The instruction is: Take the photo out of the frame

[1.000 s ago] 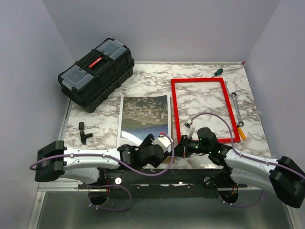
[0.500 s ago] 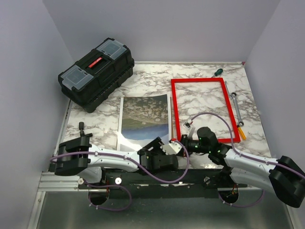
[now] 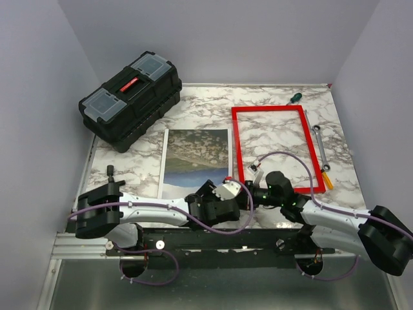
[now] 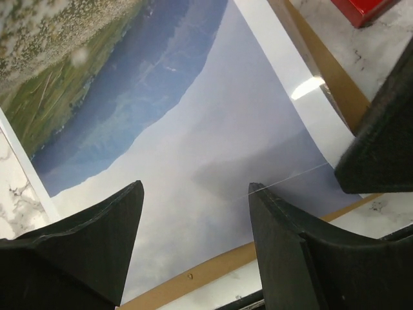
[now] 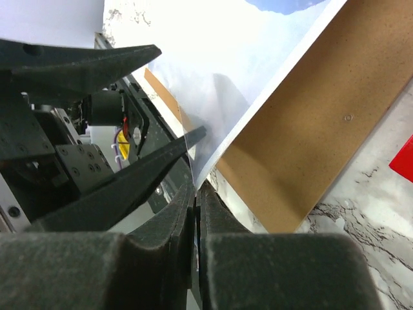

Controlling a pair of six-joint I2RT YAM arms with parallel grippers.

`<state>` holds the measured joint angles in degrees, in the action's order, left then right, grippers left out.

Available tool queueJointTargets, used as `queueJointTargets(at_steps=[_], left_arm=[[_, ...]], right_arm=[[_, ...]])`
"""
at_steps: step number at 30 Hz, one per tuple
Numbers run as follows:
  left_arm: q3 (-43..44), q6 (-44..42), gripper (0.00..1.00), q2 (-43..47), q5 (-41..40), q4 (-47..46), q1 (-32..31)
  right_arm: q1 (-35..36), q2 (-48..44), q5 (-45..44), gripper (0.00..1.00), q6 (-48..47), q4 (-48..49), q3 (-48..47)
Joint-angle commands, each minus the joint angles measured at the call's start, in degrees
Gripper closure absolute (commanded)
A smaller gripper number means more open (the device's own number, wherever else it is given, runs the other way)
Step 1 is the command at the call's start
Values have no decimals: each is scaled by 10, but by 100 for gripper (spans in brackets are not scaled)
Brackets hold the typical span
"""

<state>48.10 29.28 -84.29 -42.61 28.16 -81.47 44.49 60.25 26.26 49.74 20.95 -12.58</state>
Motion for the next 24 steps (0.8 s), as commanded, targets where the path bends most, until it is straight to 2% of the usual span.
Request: queueJointTargets(at_steps=[1,5,8,10,15,20,24], left_arm=[[-15,5,33,36,17,-46,24],[-22,-8,34,49,50,-72,33],[-23,-8,34,49,66,-82,33],[-22,-7,34,48,72,-80,33],[-25,3,26,71,96,-69,34],[-59,28,15,162,159,-62,42],[-114,36,11,275,275,-101,88]], right_arm=[[2,10,15,88,8,35,14],[2,15,8,84,8,40,17],[1,19,-3,90,14,47,20],[1,21,-8,99,13,43,19],[1,2,-15,99,9,-22,6],[1,-32,-11,99,56,-84,-10],[1,-27,0,99,113,-166,-44]])
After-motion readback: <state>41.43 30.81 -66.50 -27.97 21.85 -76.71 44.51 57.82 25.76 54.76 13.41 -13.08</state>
